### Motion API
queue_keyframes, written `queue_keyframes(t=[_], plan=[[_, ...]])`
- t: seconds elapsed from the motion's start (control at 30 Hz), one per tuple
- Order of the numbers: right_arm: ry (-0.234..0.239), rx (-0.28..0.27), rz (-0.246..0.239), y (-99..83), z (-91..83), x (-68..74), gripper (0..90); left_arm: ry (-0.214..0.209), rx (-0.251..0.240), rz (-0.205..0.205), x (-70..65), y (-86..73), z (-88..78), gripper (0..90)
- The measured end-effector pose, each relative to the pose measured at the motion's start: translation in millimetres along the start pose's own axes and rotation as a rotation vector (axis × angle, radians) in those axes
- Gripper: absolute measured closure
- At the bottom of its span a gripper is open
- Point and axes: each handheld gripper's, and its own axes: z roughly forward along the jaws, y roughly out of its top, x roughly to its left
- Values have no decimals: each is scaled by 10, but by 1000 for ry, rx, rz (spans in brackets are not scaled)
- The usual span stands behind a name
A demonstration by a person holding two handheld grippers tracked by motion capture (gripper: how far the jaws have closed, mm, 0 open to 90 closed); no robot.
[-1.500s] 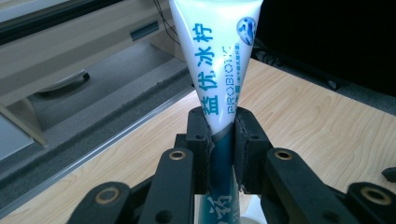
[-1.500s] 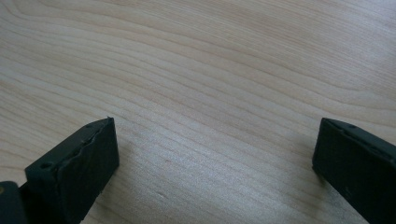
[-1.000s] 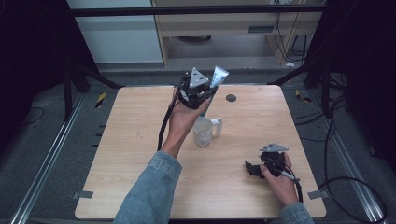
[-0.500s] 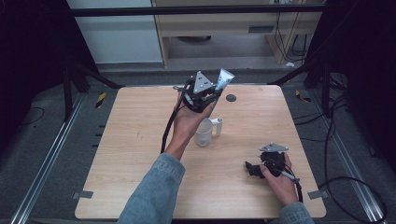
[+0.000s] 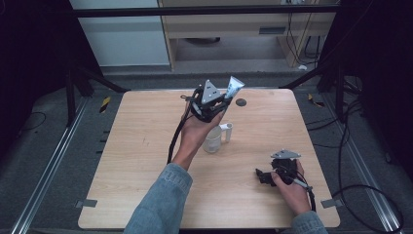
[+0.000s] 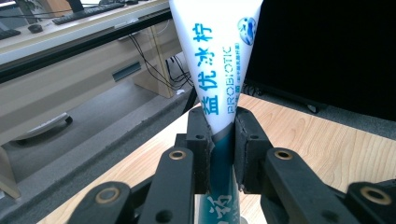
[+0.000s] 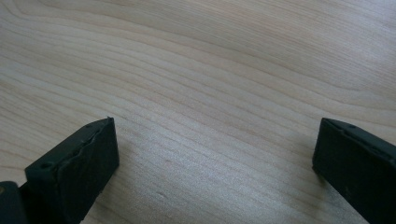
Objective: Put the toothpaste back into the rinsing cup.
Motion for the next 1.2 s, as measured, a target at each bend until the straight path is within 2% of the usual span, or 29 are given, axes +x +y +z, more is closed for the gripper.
queue_keyframes(t=[0.67,1.0,1.1,1.2], plan=[[0,-1,-4,1,0,-3,6,-2,11,-9,3,-195,37,781],[-2,-3,-7,-2,3,-4,6,-1,20,-26,20,-306,57,781],[-2,-3,-6,-2,3,-4,6,-12,6,-53,32,-323,55,780],[-2,-3,-7,-2,3,-4,6,-3,13,-42,33,-337,66,780]])
